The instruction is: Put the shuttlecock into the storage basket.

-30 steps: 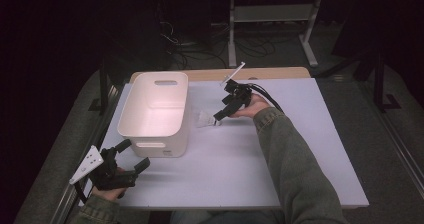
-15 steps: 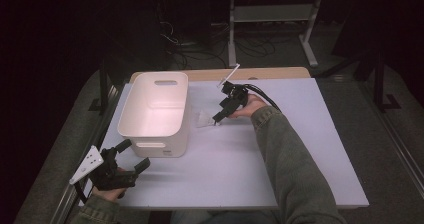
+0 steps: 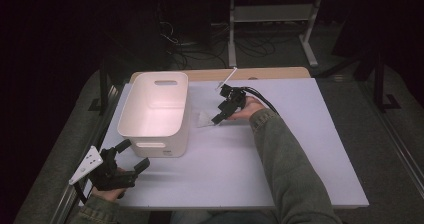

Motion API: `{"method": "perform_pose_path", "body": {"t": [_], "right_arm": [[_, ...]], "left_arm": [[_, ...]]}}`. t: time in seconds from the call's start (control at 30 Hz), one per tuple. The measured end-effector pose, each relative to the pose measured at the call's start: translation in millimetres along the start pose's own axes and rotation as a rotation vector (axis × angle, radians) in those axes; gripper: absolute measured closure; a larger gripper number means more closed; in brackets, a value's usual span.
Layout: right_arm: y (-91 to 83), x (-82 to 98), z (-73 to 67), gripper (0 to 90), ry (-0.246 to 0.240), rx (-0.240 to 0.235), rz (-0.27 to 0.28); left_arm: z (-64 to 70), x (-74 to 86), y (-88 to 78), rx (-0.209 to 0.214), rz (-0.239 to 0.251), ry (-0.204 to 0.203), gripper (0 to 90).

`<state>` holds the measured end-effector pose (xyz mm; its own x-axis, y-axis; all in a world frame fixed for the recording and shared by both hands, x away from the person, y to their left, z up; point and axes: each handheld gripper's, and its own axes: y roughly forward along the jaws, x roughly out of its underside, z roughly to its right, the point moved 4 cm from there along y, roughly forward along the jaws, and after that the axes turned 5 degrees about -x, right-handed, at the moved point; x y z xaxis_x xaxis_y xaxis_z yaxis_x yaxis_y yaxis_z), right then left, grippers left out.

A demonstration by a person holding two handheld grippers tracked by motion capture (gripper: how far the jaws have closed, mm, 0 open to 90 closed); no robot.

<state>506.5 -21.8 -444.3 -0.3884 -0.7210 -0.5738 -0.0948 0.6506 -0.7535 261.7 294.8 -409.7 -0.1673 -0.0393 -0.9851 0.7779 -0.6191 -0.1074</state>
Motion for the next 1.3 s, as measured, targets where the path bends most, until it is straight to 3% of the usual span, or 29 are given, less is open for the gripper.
{"method": "perform_pose_path", "body": {"t": [0.27, 0.8, 1.3], "right_arm": [[5.4, 1.3, 2.0, 19.4, -0.025, 0.003, 0.008], [12.7, 12.7, 7.7, 29.4, -0.011, 0.007, -0.010], [19.7, 12.7, 7.6, 40.2, -0.050, 0.008, -0.028]], "left_arm": [[0.4, 0.1, -0.1, -0.001, -0.002, -0.003, 0.8], [0.5, 0.0, -0.4, -0.002, 0.001, -0.004, 0.8], [0.8, 0.4, 0.2, 0.000, -0.001, -0.005, 0.8]]}}
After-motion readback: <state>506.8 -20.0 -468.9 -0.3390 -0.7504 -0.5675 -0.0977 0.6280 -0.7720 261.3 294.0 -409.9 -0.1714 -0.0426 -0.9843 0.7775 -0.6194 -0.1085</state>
